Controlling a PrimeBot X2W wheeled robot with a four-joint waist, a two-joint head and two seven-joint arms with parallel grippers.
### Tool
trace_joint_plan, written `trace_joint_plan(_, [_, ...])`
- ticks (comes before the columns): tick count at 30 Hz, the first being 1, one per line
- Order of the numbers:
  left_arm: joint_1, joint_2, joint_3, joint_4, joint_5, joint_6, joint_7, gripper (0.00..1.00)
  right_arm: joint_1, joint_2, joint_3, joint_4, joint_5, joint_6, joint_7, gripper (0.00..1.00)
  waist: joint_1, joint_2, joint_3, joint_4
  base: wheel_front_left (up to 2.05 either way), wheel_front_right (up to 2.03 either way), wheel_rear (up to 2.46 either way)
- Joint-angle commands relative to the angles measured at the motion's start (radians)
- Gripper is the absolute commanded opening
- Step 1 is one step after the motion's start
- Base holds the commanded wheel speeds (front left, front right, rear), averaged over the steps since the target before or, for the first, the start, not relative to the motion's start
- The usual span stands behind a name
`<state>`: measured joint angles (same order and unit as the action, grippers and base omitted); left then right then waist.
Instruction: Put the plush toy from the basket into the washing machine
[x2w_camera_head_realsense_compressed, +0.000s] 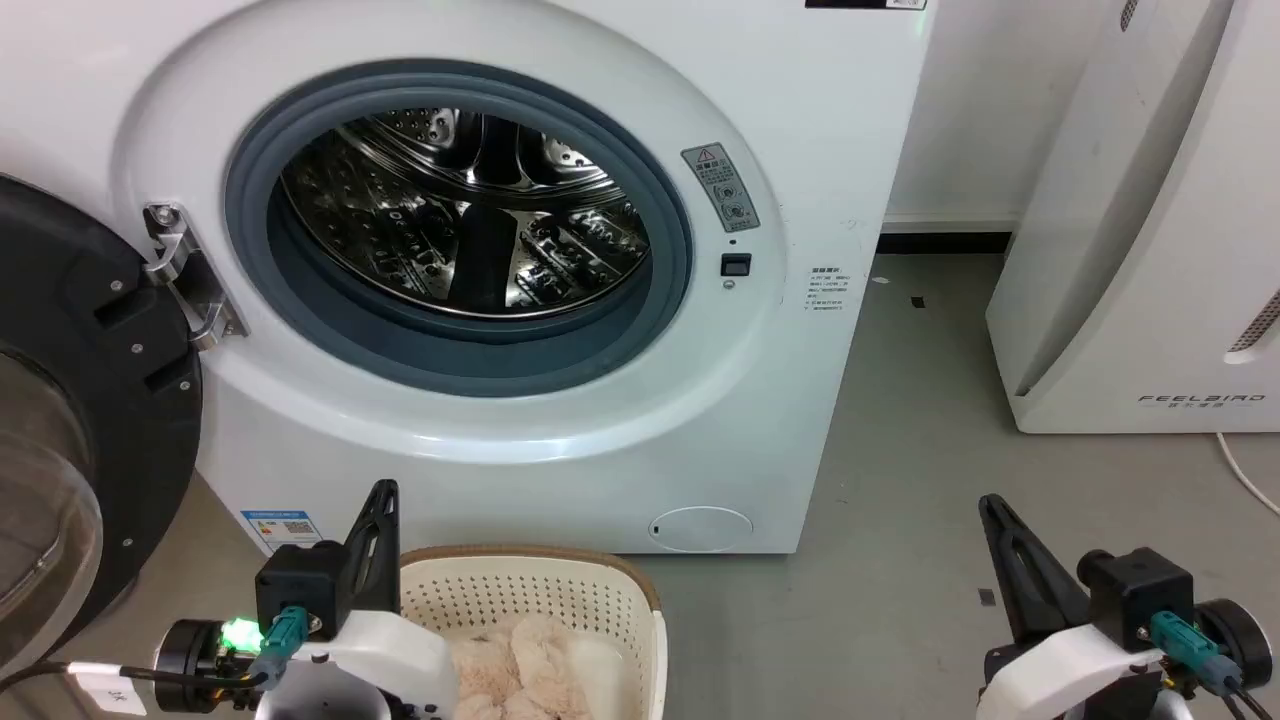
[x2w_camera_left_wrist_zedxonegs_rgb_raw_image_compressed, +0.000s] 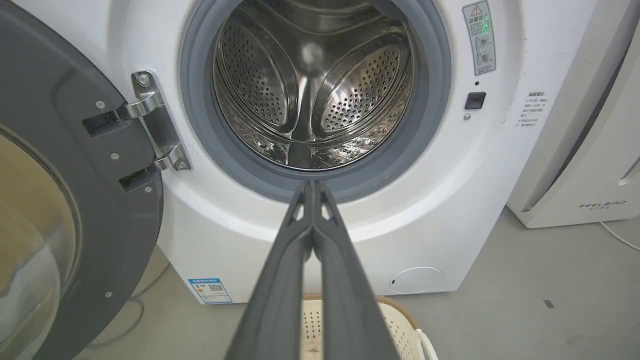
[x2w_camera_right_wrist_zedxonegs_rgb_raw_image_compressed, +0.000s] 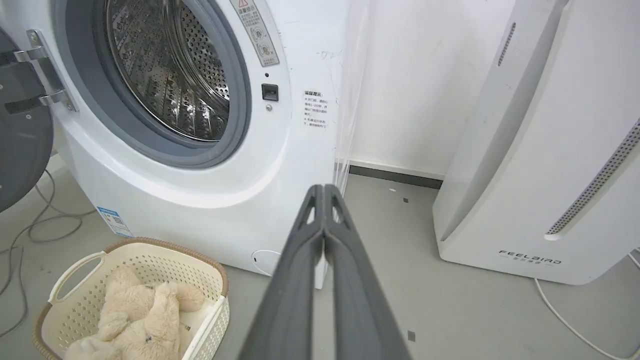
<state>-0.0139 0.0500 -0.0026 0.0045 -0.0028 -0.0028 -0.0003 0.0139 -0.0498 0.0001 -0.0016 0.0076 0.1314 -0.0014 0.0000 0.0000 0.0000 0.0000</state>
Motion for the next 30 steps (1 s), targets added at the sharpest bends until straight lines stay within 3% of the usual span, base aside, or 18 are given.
trace_joint_plan(1, [0.014, 0.000, 0.003, -0.005, 0.003, 0.003, 0.000, 0.00, -0.014, 0.000, 0.000, 0.002, -0.008, -0.001, 0.001, 0.00, 0.0000, 0.0000, 0.000, 0.000, 0.00, 0.00, 0.00])
trace_joint_plan(19, [0.014, 0.000, 0.003, -0.005, 0.003, 0.003, 0.000, 0.00, -0.014, 0.000, 0.000, 0.002, -0.008, -0.001, 0.001, 0.00, 0.0000, 0.0000, 0.000, 0.000, 0.00, 0.00, 0.00])
trace_joint_plan(20, [0.000, 0.000, 0.000, 0.000, 0.000, 0.000, 0.000, 1.00, 0.000, 0.000, 0.000, 0.000, 0.000, 0.000, 0.000, 1.00, 0.0000, 0.0000, 0.000, 0.000, 0.00, 0.00, 0.00])
trace_joint_plan(30, [-0.005, 0.000, -0.016, 0.008, -0.008, 0.015, -0.016, 1.00, 0.002, 0.000, -0.017, -0.007, 0.022, 0.000, -0.015, 1.00, 0.0000, 0.0000, 0.003, 0.000, 0.00, 0.00, 0.00])
